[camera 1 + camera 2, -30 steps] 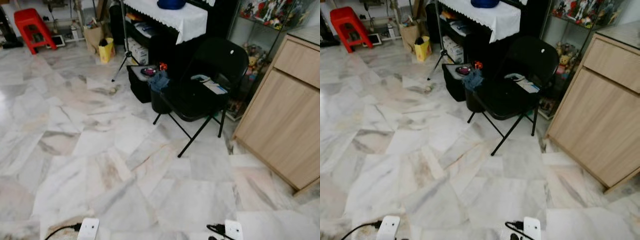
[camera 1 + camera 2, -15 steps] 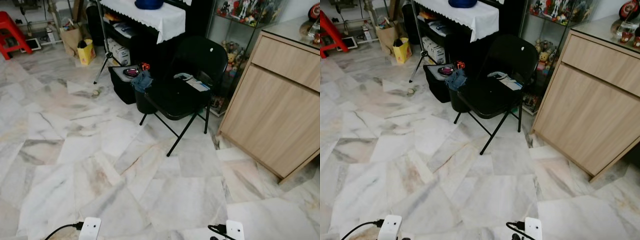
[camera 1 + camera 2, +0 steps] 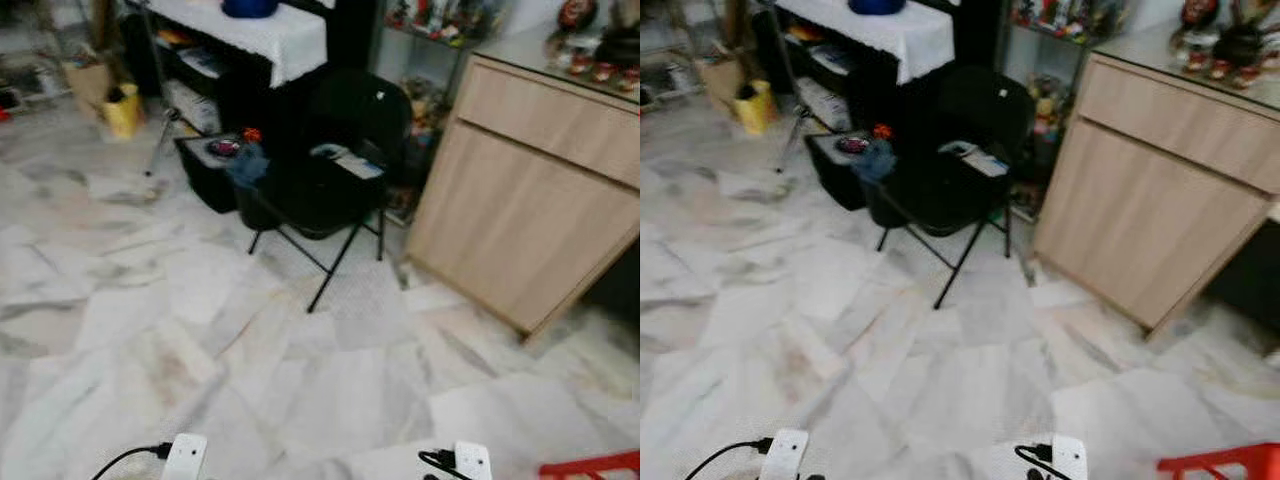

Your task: Hang keys on a hook

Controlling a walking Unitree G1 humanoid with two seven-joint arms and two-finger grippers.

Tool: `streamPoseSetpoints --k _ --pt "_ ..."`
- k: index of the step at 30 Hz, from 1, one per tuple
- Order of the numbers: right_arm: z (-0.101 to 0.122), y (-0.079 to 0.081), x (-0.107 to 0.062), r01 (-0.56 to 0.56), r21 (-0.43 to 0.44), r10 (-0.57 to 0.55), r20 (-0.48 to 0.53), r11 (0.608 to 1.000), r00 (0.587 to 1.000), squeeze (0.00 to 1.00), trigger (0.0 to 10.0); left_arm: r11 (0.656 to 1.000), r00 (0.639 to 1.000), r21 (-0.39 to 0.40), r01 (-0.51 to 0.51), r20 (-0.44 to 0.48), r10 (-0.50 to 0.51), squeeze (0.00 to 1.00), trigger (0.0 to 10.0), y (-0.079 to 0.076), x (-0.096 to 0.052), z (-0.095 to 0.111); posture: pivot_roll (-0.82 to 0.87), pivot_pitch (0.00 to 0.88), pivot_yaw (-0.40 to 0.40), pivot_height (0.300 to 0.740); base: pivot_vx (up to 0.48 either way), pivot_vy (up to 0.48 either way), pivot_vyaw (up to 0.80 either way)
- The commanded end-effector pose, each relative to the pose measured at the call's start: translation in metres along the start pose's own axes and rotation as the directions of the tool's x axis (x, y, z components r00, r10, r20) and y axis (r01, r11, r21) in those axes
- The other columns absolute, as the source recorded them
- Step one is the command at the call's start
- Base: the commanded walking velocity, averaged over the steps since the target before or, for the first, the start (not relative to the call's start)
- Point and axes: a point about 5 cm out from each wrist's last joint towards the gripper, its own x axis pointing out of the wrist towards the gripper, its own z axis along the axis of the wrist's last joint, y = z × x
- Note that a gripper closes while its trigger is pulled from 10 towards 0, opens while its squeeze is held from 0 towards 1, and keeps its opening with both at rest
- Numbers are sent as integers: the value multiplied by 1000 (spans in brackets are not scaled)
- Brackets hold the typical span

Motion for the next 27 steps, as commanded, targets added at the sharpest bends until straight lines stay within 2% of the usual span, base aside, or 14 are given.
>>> streamPoseSetpoints --k 1,3,5,16,27 --pt "-2 -8 -1 22 -1 -22 -12 1000 1000 0 10000 1000 1000 12 6 -7 -6 0 10000 -5 0 -1 25 17 -58 740 0 -480 -625" --pt "-2 -8 -1 22 -1 -22 -11 1000 1000 0 10000 1000 1000 3 3 -6 -3 0 10000 -5 0 -1 25 17 -58 740 0 0 -625" --pt "-2 -8 -1 22 -2 -22 -11 1000 1000 0 10000 999 1000 43 21 -2 -21 0 10000 -7 1 0 25 17 -58 740 0 0 -628" --pt "-3 -7 -1 18 -5 -18 -14 1000 1000 0 10000 1000 1000 -7 11 10 -11 0 10000 -6 1 2 24 15 -56 740 0 0 -625" --pt "-3 -7 -1 15 -9 -15 -15 1000 1000 0 10000 1000 1000 19 21 18 -21 0 10000 -8 1 4 27 12 -54 740 0 0 -624"
